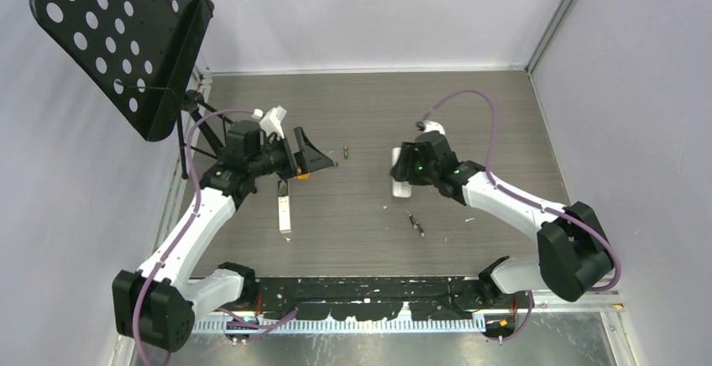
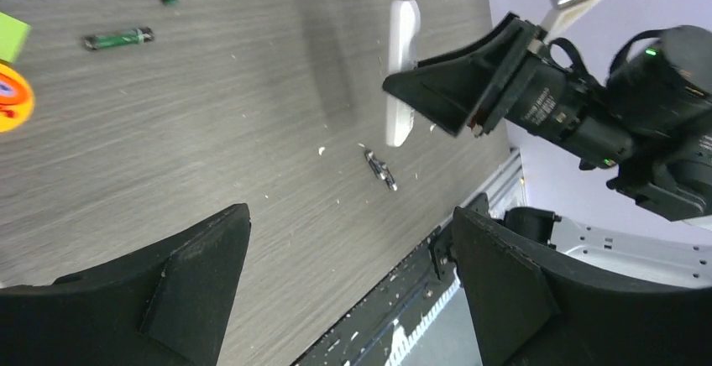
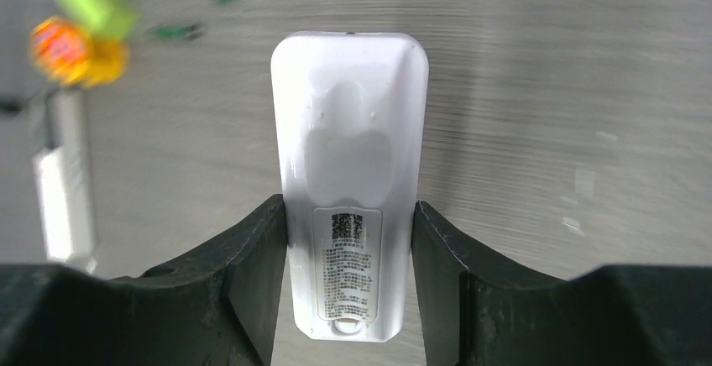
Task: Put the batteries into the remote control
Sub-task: Pick up the remote control from the center of the board.
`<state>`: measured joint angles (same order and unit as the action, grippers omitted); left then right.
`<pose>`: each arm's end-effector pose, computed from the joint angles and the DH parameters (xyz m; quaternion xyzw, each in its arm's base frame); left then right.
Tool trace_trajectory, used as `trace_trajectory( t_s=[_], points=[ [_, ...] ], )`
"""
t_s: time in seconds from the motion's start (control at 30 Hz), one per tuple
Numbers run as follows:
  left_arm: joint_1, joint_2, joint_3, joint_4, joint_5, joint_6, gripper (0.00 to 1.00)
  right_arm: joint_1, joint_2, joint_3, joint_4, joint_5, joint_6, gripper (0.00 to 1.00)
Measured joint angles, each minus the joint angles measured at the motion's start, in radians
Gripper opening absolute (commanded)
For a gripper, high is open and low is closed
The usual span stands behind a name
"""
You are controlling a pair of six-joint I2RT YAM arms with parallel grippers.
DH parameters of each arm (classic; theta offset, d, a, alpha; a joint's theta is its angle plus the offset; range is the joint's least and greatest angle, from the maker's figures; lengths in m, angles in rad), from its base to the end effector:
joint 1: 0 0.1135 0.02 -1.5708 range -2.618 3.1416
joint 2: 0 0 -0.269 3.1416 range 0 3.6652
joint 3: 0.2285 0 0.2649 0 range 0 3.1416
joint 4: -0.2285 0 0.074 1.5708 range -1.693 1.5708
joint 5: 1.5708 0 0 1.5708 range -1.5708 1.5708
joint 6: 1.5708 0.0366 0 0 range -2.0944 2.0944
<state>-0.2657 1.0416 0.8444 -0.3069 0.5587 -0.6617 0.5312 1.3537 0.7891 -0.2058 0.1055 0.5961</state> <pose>0.2274 -0.0820 0.3033 -0.0254 0.8391 -0.4309 0.3309 0.2532 0.1443 0.2119 0.0504 0.9186 0.1668 0.3548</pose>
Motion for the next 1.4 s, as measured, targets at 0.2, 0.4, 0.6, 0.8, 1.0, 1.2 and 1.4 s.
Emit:
trace_trajectory(
  t_s=[0.2,0.4,0.6,0.8,1.0,1.2,1.4],
  points=[
    [-0.043,0.082,-0.003,0.044,0.041,-0.059,0.89,0.204,-0.026,0.039,0.132,-0.154,-0.169,0.24],
    [-0.05,0.187,-0.005,0.082,0.086,-0.114,0.77,0.294,-0.033,0.059,0.188,-0.296,-0.266,0.22],
    [-0.051,0.241,-0.003,0.068,0.141,-0.12,0.7,0.303,0.006,0.094,0.152,-0.352,-0.332,0.22],
    [-0.054,0.257,-0.003,0.055,0.199,-0.129,0.61,0.308,0.039,0.142,0.126,-0.391,-0.367,0.22],
    [-0.067,0.288,-0.003,0.058,0.257,-0.161,0.17,0.318,0.083,0.17,0.129,-0.415,-0.399,0.22],
    [-0.068,0.301,-0.013,0.085,0.278,-0.173,0.0,0.318,0.104,0.171,0.125,-0.425,-0.415,0.71],
    [-0.069,0.296,-0.084,0.188,0.235,-0.192,0.0,0.313,0.104,0.172,0.115,-0.406,-0.354,0.86]
  ],
)
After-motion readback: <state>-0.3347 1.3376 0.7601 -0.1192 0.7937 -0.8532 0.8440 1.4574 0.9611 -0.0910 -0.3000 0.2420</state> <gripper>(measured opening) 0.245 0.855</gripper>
